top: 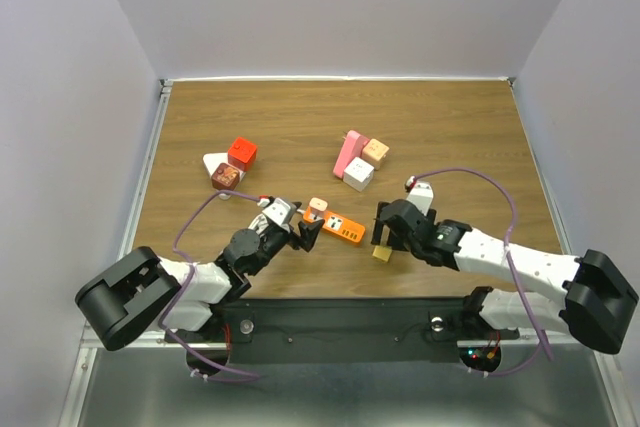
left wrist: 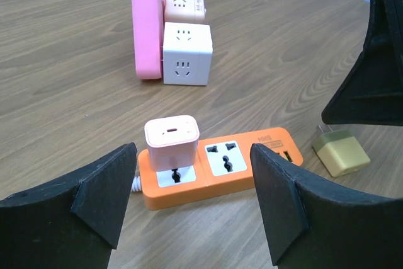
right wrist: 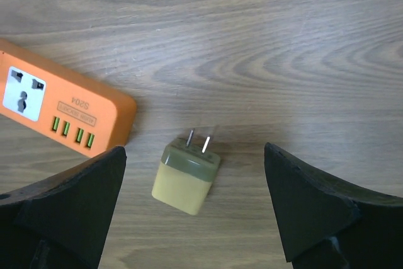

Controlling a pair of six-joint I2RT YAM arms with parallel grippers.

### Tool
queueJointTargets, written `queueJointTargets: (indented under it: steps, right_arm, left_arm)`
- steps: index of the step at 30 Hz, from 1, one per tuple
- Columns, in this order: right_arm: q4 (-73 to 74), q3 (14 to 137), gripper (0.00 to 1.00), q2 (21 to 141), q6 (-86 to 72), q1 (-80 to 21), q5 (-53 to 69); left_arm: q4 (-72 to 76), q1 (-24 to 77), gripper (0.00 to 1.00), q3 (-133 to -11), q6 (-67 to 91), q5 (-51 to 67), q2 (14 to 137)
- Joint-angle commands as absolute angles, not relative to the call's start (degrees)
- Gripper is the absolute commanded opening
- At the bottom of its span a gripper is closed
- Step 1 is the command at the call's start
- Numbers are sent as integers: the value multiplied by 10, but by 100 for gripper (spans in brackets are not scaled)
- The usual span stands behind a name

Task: Insert the plug

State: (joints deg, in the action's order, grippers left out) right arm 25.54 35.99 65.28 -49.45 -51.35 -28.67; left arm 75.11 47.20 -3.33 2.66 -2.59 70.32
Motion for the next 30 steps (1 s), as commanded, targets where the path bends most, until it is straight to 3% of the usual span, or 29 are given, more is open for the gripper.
queueJointTargets:
  steps: [1, 10, 22, 30]
  right_arm:
    - [180, 325, 91, 660, -547, -516, -273]
    - [128, 299, 79, 699, -564, -534, -262]
    - [131, 319, 77, 766, -580, -602, -291]
    - [210, 324, 77, 763, -625, -628, -336]
  left_arm:
    - [803, 475, 84, -37, 28, -43, 703]
    - [806, 476, 84, -40, 26, -39, 712]
    - [804, 475, 84, -40, 25, -33, 712]
    - [802, 475, 83, -42, 25, -28, 710]
